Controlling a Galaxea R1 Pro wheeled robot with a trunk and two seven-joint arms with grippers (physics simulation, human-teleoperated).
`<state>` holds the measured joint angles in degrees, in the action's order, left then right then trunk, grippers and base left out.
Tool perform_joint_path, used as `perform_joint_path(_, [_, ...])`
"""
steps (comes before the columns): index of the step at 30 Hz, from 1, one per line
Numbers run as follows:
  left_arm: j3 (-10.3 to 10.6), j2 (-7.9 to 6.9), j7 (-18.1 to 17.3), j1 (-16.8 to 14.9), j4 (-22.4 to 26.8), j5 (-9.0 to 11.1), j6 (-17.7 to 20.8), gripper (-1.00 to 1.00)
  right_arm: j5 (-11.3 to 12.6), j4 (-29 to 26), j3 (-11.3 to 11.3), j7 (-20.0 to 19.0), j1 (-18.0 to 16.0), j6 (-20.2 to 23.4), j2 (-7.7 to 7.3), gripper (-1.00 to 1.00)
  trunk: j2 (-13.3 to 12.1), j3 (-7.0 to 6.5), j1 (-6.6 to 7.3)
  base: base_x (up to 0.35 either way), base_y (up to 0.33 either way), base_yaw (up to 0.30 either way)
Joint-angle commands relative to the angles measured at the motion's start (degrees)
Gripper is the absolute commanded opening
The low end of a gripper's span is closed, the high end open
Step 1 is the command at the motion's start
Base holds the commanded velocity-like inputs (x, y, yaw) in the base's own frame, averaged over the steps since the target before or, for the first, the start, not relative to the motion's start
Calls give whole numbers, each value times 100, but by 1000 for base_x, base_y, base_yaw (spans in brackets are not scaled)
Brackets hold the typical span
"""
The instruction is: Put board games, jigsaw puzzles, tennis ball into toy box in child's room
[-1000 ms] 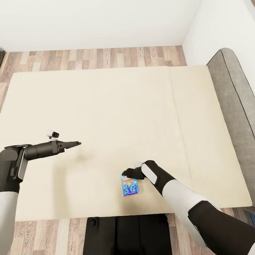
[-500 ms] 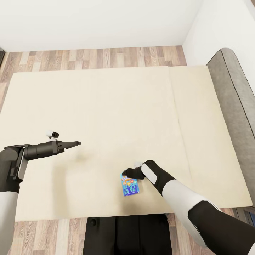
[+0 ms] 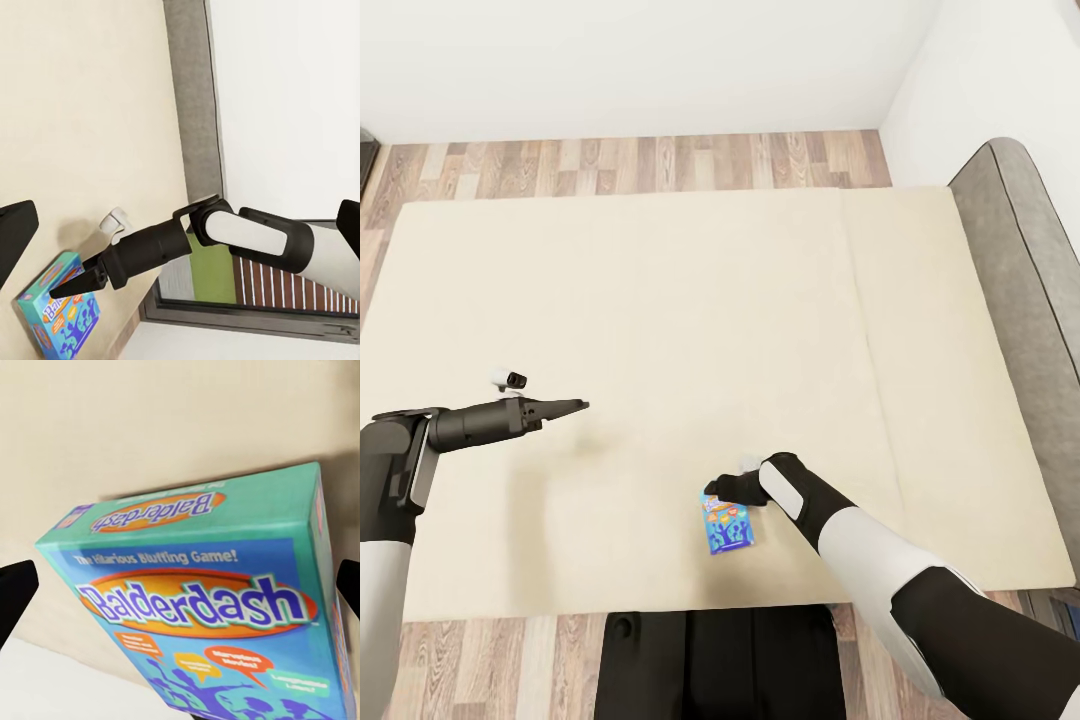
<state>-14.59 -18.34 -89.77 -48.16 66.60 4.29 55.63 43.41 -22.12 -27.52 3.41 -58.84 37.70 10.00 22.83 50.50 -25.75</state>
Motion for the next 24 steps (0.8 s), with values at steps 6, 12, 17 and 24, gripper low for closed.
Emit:
perform_joint_path(6, [0,-3,-23,-1,2,-7,62,100,45,-3,-25,34,-4,10,0,100,9,6,-3,0,0,3])
perform_joint_path(12, [0,-3,-23,-1,2,-7,62,100,45,-3,-25,34,-4,10,0,100,9,6,-3,0,3,0])
perform_joint_path(17, [0,-3,-23,-1,2,-7,62,100,45,-3,-25,32,-4,5,0,100,9,6,-3,0,52,0])
perform_joint_path(24, [0,-3,-23,-1,2,-7,62,100,45,-3,-25,34,-4,6,0,100,9,6,-3,0,8,0])
